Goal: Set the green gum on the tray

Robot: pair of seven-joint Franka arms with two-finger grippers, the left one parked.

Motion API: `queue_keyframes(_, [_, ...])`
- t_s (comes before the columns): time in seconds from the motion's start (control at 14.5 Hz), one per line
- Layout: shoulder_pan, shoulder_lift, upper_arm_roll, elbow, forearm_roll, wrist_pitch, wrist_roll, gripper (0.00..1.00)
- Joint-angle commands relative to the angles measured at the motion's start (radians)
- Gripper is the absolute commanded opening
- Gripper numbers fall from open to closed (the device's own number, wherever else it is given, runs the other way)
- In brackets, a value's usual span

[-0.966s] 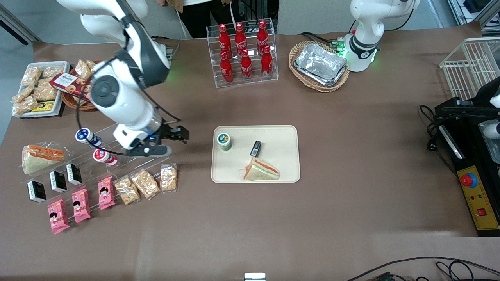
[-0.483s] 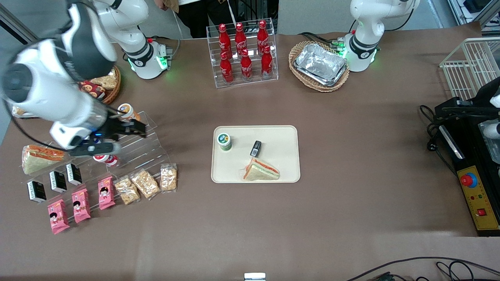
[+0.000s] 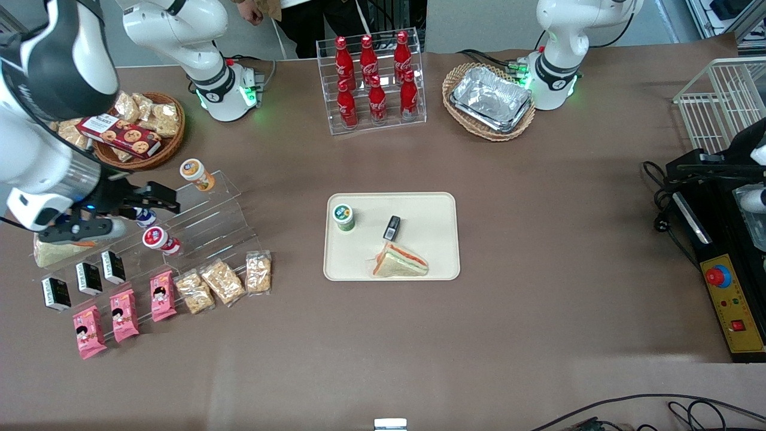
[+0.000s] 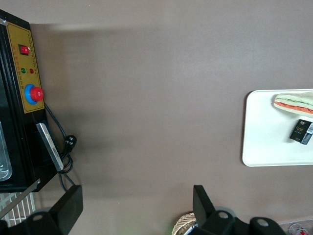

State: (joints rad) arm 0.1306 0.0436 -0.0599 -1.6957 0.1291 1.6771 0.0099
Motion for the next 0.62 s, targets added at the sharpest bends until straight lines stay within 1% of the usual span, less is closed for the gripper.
queue_keyframes(0.0, [-0.014,-0.002,-0.04,0.08,0.006,-0.072,-0.034,1.0])
queue_keyframes(0.14, [-0.016,0.005,-0.076,0.134,0.003,-0.102,-0.033,1.0])
queue_keyframes(0.34, [-0.014,0.004,-0.118,0.165,-0.003,-0.131,-0.033,1.0])
queue_keyframes(0.55, [-0.014,0.002,-0.129,0.2,-0.042,-0.181,-0.06,1.0])
